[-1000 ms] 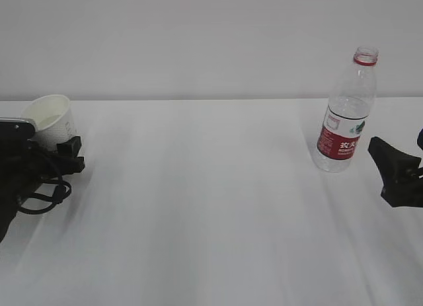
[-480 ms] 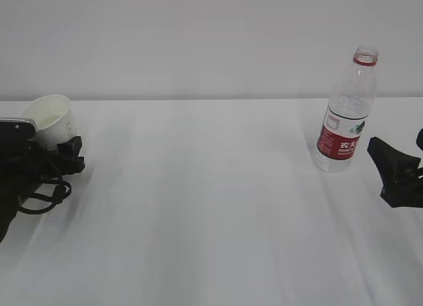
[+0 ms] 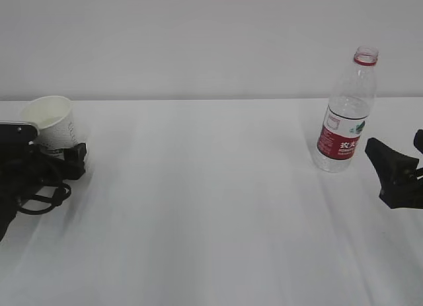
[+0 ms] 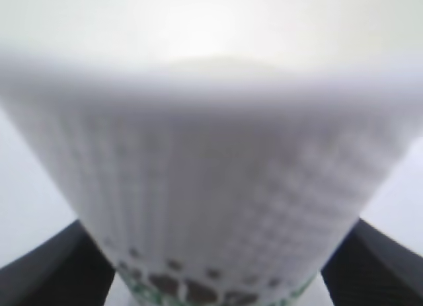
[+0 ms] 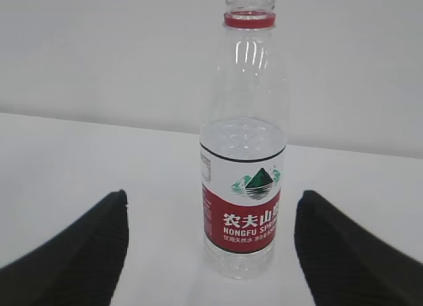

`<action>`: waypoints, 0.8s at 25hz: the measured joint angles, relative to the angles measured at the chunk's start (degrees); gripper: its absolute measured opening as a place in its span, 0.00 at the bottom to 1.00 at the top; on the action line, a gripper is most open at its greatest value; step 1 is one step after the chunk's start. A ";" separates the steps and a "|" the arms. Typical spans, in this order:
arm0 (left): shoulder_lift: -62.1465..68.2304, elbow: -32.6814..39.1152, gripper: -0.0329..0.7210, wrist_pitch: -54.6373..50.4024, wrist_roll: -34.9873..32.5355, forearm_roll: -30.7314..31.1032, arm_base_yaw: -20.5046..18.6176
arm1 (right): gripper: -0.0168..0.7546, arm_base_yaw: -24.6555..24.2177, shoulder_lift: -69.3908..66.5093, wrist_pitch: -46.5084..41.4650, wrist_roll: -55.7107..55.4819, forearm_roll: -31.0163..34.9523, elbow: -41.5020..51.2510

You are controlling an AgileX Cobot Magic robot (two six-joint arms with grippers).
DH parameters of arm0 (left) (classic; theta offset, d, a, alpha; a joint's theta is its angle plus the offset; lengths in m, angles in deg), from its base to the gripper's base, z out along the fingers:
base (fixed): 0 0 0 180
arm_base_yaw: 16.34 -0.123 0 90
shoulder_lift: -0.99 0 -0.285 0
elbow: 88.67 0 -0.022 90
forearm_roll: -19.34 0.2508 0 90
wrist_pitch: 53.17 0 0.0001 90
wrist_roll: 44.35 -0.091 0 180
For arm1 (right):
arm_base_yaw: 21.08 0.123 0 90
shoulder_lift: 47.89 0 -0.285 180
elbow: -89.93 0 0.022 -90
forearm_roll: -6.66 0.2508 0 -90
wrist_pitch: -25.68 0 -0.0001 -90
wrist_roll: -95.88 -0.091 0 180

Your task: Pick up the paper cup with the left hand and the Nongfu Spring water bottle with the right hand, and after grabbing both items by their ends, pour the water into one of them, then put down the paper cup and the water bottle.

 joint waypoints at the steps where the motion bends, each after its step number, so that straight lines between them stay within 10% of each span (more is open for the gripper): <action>1: -0.34 0.00 0.96 0.00 0.00 0.00 0.00 | 0.78 0.00 0.00 0.00 0.00 0.00 0.00; 20: -9.62 10.46 0.96 0.00 0.10 0.00 0.00 | 0.78 0.00 0.00 0.00 0.00 -0.13 0.00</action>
